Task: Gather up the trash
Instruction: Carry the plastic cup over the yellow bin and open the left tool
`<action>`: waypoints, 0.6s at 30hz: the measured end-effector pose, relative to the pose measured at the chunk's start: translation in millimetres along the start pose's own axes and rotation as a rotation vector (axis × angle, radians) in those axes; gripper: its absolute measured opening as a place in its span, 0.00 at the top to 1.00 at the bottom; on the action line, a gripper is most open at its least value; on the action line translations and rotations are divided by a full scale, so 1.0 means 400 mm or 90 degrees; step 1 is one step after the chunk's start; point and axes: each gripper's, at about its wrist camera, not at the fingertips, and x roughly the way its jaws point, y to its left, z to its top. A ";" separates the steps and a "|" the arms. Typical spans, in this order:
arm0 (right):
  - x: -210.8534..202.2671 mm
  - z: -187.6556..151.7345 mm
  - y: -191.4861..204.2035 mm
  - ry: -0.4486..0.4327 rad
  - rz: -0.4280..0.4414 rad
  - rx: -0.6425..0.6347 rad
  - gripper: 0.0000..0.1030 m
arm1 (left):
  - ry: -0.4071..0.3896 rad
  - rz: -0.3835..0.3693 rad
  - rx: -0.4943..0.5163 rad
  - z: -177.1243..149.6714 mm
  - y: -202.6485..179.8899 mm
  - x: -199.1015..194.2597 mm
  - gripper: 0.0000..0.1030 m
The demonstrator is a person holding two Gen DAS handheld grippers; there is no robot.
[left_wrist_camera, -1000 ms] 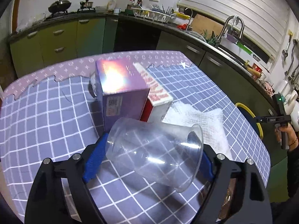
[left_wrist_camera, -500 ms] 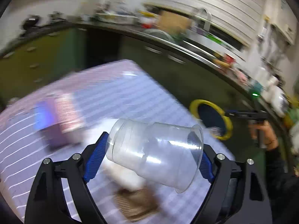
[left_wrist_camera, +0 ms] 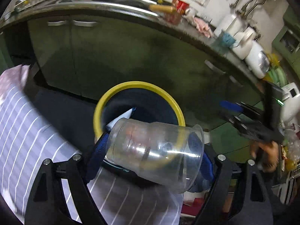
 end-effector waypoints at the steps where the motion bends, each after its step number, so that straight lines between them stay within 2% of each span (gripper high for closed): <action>1: -0.008 -0.006 -0.013 -0.001 -0.003 0.005 0.46 | 0.009 0.004 -0.005 0.016 -0.004 0.029 0.21; 4: -0.027 -0.017 -0.037 -0.008 -0.011 0.013 0.41 | 0.036 0.012 -0.043 0.050 0.008 0.096 0.20; 8: -0.031 -0.018 -0.036 -0.012 -0.011 0.012 0.40 | 0.033 0.002 -0.065 0.039 0.026 0.085 0.15; 10: -0.024 -0.015 -0.019 -0.012 -0.009 0.008 0.40 | 0.024 0.002 -0.065 0.025 0.028 0.063 0.15; 13: -0.015 -0.007 0.012 -0.010 -0.005 -0.001 0.40 | 0.010 -0.023 -0.067 0.005 0.036 0.014 0.14; 18: -0.015 -0.001 0.069 -0.007 -0.028 -0.030 0.40 | -0.077 -0.060 -0.086 -0.051 0.057 -0.140 0.14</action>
